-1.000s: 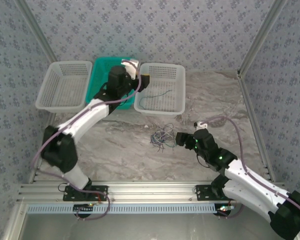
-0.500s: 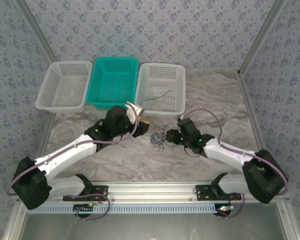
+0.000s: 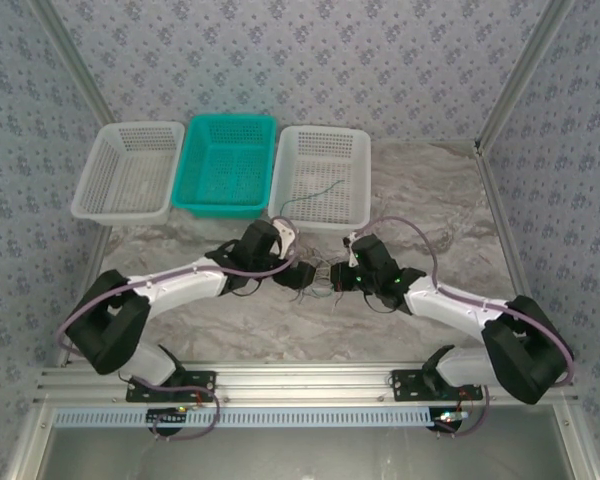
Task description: Untangle the cables
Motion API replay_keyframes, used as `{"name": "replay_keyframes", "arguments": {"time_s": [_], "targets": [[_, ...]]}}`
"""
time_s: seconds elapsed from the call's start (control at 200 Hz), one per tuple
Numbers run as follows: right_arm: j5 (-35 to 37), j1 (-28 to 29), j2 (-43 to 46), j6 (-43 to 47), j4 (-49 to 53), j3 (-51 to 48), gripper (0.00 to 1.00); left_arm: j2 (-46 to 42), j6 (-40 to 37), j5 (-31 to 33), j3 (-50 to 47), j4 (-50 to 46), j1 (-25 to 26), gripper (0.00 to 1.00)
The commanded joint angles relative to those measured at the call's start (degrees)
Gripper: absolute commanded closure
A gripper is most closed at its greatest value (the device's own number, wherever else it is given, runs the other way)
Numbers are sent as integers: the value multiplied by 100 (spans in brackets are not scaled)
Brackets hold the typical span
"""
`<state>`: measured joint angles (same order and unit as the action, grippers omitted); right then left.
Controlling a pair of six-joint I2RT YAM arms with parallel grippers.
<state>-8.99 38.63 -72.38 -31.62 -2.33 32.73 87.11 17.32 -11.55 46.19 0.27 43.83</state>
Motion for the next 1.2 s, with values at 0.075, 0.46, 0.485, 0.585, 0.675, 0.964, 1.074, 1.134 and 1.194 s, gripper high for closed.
{"name": "replay_keyframes", "arguments": {"time_s": [0.075,0.46,0.485,0.585,0.675,0.964,1.074,1.134,1.194], "targets": [[-387,161,237,401,24,233,100,220,331,-165,237,372,-37,26],[918,-465,1218,-576,485,-550,91,-538,1177,825,-581,66,-823,100],[925,-566,1341,-633,511,-670,90,-637,1170,830,-658,69,-871,100],[945,-955,1824,-808,726,-1046,88,-870,1049,748,-794,22,-909,100],[1010,-1136,2231,-891,946,-1216,87,-892,1017,629,-796,-9,-898,100],[221,-689,2638,112,583,-800,40,-909,746,278,-648,482,-614,100],[341,-59,2214,776,523,-334,34,-954,338,262,-495,523,-350,100],[215,159,1842,942,399,-146,33,-1023,120,264,-456,528,-209,100],[-115,294,1357,1057,191,42,32,-1123,-47,265,-479,632,-90,100]]}}
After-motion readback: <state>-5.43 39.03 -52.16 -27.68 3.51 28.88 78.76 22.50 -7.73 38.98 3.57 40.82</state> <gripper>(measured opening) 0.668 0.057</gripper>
